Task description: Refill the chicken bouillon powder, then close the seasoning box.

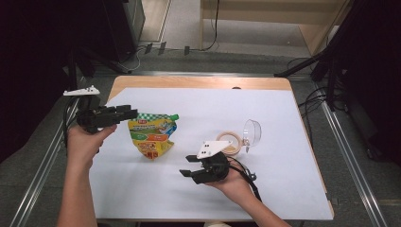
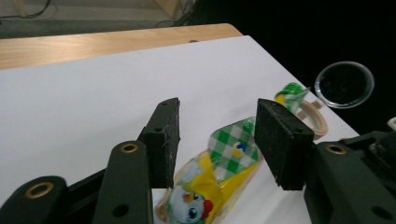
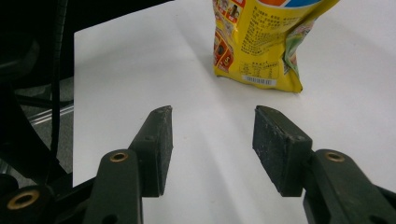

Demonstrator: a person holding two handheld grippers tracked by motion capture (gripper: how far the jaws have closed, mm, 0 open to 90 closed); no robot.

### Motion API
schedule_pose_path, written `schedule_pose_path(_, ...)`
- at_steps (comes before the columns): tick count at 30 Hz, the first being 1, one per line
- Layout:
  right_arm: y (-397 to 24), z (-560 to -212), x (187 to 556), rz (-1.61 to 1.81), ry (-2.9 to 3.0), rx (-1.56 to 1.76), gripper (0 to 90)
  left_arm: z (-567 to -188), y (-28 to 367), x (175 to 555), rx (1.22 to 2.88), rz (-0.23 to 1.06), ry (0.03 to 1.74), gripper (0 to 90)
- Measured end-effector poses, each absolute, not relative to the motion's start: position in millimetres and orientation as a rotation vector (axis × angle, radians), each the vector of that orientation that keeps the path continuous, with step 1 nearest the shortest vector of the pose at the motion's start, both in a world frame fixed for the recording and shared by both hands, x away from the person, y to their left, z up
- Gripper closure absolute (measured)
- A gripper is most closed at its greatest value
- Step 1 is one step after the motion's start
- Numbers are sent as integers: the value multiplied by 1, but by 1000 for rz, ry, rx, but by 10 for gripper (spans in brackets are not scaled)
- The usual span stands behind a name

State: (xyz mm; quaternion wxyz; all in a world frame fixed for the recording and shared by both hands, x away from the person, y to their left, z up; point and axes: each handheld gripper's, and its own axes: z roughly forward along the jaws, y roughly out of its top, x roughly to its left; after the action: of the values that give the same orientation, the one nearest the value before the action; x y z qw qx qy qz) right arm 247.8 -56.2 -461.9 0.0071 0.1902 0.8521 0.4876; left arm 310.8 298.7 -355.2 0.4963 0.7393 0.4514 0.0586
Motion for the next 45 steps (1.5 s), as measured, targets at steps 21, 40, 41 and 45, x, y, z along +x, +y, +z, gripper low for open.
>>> schedule_pose_path(21, -79, -432, 258, 1538, 2630, 658, 494, -394, 314, 323, 1800, 178, 1211, 456)
schedule_pose_path(40, -126, -386, 272, 1518, 2526, 756, 494, -413, 313, 325, 1840, 154, 1230, 443)
schedule_pose_path(41, -128, -383, 272, 1499, 2519, 764, 494, -413, 313, 325, 1841, 155, 1230, 443)
schedule_pose_path(45, -142, -376, 275, 1512, 2491, 788, 498, -415, 311, 325, 1849, 151, 1228, 442)
